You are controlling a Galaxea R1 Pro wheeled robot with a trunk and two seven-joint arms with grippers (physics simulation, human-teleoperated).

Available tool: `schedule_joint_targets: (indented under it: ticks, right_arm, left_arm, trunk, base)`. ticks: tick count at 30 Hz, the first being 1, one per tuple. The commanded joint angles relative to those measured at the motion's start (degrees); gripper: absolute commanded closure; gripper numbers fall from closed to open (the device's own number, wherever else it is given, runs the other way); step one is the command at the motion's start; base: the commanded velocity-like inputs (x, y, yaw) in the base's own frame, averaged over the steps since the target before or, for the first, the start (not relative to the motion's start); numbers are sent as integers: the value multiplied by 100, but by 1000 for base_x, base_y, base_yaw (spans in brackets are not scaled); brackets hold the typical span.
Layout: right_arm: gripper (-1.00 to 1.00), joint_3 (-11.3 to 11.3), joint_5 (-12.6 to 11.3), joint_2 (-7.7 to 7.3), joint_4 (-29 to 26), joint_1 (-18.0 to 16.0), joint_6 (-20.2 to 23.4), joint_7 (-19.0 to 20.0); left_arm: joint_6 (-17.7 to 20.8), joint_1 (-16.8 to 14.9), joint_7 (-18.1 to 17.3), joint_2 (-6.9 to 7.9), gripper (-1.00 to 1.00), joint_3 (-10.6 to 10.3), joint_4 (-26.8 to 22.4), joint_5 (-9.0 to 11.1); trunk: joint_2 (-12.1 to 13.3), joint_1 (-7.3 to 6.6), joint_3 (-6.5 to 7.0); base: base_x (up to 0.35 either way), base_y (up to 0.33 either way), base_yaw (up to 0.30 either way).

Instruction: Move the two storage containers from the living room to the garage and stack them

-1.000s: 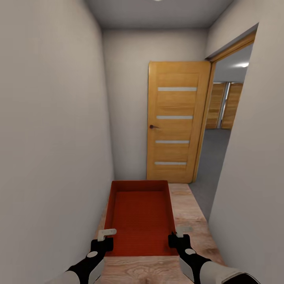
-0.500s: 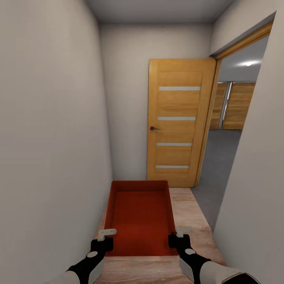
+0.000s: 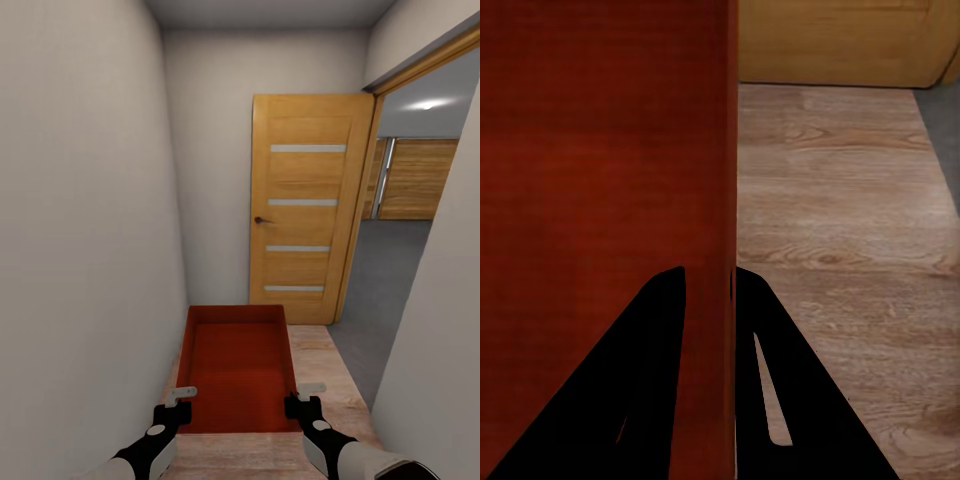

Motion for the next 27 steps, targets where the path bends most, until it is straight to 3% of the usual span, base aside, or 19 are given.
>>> schedule_joint_targets:
  ticks: [1,27]
  right_arm:
    - [100,-395,75,5,7,-6,0,16]
    - [100,-395,77,5,7,-6,-2,16]
  left_arm:
    - [-20,-5,63,79,100,144,-17,-28]
    - [-20,-5,63,79,100,144,-17,-28]
  trunk:
    - [-5,4,-8]
    - [-5,4,-8]
  base:
    - [322,0,0]
    - [322,0,0]
